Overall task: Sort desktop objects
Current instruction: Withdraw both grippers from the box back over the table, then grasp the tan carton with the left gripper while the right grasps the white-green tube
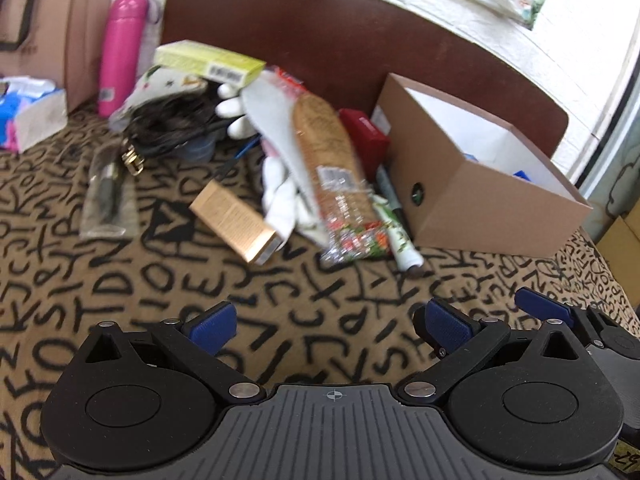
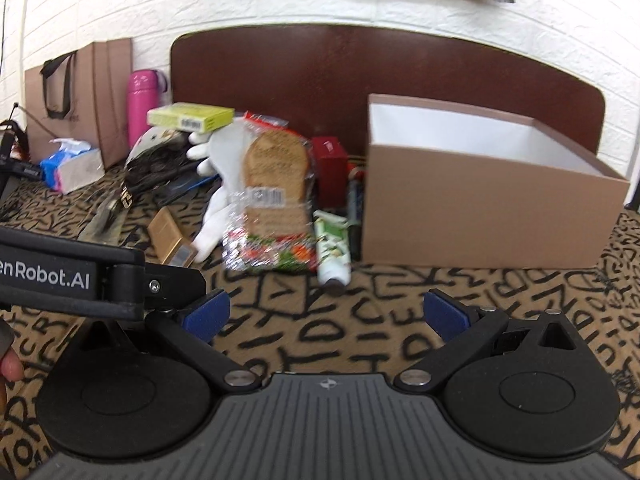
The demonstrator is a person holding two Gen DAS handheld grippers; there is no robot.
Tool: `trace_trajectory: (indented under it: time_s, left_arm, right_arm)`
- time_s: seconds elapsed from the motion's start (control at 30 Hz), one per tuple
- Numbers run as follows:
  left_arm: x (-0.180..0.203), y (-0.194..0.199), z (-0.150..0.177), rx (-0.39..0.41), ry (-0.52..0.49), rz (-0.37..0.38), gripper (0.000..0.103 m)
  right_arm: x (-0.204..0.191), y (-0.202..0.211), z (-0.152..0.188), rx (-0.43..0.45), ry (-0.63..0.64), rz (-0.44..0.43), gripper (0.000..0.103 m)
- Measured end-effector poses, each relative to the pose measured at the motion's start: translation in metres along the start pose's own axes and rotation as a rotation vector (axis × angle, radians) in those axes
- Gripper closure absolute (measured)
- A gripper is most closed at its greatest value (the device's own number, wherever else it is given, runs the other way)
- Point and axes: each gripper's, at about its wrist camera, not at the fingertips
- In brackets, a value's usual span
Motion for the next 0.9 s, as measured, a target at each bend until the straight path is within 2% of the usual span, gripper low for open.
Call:
trace_trajectory:
  time_s: [0.27,0.43,0.7,0.77,0.9]
  left_arm:
    - [-0.024,-0.003,0.006,-0.033,0.064,-0.014,0.000]
    - [-0.031,-0.008,0.001,-0.024,0.085,-0.024,0.000]
    - [-0.048,-0.029,-0.010,-0.006,0.130,-0.073,0.000]
    - [-0.049,-0.036,-0.014,0.006,0.128,-0.086,0.002]
    - [-0.051,-0.051,-0.020,0.013,0.133,-0.089,0.010]
  right_arm:
    - [-0.015,-0.007,0.008,-0.035,0.014,-0.035,0.000]
    - [-0.017,-0.013,0.010,-0.049,0.019,-0.056,0.001]
    - [-0.009,-0.029,0.011,-0.070,0.004,-0.041,0.001]
    - [-0.006,-0.034,0.011,-0.074,-0.002,-0.032,0.001]
    - [0.000,-0.044,0.010,-0.079,-0.017,-0.024,0.010]
Point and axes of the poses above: each gripper's, at about its wrist camera, not at the fingertips, and y roughly against the way its jaws point, x to its right, z to its underside, and after that the axes turned 8 degrees about x, right-handed
